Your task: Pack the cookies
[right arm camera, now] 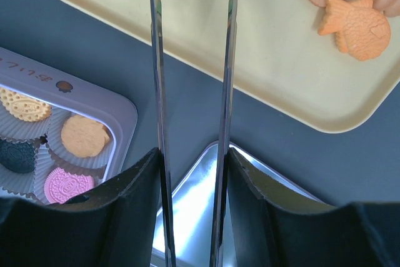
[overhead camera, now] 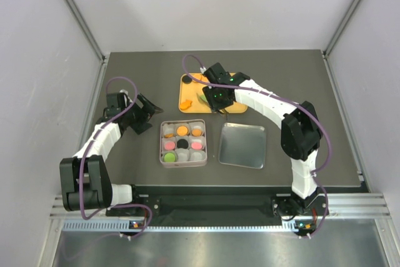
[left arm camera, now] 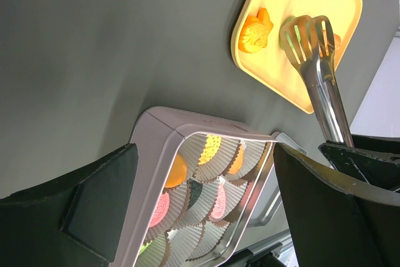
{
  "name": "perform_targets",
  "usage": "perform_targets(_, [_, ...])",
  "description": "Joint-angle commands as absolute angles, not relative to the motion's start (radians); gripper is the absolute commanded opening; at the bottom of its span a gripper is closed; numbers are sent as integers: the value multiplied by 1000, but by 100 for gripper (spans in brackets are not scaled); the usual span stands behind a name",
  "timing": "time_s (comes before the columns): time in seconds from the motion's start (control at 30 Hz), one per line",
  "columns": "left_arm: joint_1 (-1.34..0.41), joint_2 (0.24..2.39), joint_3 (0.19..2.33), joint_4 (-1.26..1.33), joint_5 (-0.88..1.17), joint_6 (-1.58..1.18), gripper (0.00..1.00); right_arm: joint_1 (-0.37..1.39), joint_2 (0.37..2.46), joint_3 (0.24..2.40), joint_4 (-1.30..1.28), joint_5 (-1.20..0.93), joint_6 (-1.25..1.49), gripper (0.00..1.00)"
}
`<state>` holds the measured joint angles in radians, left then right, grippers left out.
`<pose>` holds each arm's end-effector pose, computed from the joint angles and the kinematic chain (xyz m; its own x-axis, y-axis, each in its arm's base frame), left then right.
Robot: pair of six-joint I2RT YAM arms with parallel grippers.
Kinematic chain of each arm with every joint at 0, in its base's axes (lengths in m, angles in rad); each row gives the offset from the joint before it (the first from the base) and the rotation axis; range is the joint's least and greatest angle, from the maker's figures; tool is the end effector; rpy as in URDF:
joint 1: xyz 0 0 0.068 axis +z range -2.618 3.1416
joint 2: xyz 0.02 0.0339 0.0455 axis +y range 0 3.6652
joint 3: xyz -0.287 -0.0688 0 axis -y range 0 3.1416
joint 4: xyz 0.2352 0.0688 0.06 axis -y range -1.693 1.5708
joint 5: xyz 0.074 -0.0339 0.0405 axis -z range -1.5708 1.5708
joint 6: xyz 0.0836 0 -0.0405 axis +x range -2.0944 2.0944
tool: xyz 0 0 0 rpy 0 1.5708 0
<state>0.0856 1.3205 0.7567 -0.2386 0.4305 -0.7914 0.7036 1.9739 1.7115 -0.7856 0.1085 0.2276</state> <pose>0.2859 -0.0105 0.2087 -0.6538 -0.7049 -0.2750 -0.3611 0.6101 -0.7053 0.3518 0.2867 0.2383 -0.7794 -0.3672 -0.5076 -0.4373 0.8990 0.0213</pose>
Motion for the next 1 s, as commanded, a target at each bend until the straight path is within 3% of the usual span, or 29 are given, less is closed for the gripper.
perform_targets(0.0, [94, 1319, 750, -199, 443, -793, 94, 689, 1913, 1749, -782, 107, 219, 44])
perform_targets(0.57, [94, 1312, 749, -202, 449, -792, 94, 683, 1911, 1740, -787, 94, 227, 44])
perform_targets(0.97, [94, 1319, 747, -192, 465, -798, 94, 670, 1918, 1750, -790, 61, 224, 39])
